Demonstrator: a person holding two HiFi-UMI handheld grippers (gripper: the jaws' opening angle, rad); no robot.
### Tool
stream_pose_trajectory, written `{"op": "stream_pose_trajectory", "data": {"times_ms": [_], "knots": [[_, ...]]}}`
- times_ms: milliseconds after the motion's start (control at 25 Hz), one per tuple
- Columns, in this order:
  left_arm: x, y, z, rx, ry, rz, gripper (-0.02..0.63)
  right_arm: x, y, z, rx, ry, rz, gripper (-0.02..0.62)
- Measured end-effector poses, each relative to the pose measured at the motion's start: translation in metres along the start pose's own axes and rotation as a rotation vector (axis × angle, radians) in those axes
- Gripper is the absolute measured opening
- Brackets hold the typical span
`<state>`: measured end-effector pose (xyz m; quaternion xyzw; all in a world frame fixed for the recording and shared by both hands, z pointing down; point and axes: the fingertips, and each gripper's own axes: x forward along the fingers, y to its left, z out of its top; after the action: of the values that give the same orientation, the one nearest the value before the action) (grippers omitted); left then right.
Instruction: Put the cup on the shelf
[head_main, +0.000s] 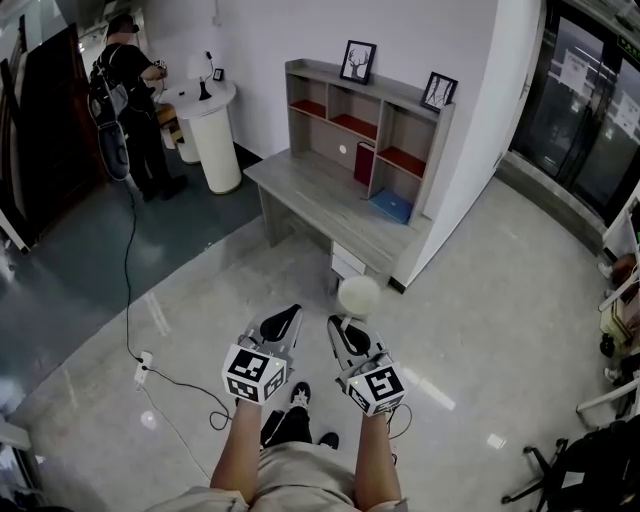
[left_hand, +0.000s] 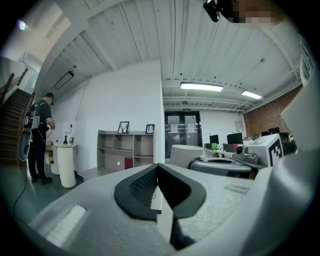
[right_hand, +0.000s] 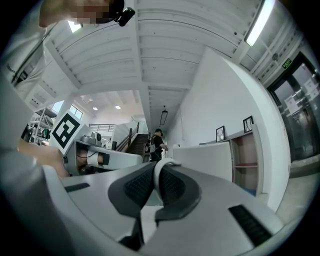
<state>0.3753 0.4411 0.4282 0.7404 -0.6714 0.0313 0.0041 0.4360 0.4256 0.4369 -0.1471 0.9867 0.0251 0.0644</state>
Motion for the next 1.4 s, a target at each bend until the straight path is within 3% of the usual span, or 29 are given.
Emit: {"op": "stream_pose_trajectory", "data": {"times_ms": [440, 680, 1040, 1400], "knots": [[-0.009, -0.007, -0.012, -0.007, 0.02, -0.039, 0.009, -0.004, -0.001, 0.006, 0.002, -0.029, -0.017, 0.018], [0.01, -0.006, -0.023, -0.014, 0.036, -0.071, 0.009, -0.007, -0.025, 0.006, 0.003, -0.04, -0.072, 0.018], [0.049, 0.026, -0.037, -0.055, 0.051, -0.108, 0.009, 0.002, -0.071, -0.001, -0.007, -0.025, -0.158, 0.018], [0.093, 0.1, -0.018, -0.03, -0.006, -0.092, 0.009, 0.076, -0.11, -0.015, 0.017, -0.014, -0.2, 0.018]]}}
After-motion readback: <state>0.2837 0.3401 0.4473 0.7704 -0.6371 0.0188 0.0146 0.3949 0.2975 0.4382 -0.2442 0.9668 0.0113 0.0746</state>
